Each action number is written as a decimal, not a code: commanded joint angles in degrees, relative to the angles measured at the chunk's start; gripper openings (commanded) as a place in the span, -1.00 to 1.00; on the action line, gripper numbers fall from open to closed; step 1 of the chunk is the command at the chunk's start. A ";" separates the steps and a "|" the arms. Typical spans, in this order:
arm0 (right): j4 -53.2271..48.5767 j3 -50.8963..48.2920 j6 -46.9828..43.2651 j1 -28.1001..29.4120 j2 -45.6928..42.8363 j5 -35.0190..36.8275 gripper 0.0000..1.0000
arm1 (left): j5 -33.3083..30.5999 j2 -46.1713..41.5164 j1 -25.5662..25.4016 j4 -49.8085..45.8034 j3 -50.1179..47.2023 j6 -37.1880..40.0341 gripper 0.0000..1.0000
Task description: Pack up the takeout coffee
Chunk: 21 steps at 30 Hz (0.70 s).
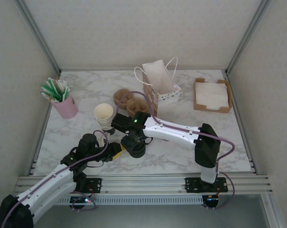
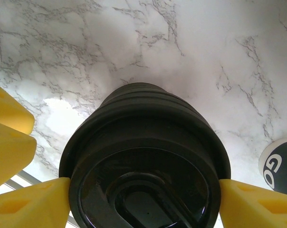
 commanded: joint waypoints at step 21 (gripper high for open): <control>1.00 -0.83 1.53 -0.71 -1.46 -3.80 0.40 | 2.06 4.06 0.63 7.21 1.71 0.47 -0.18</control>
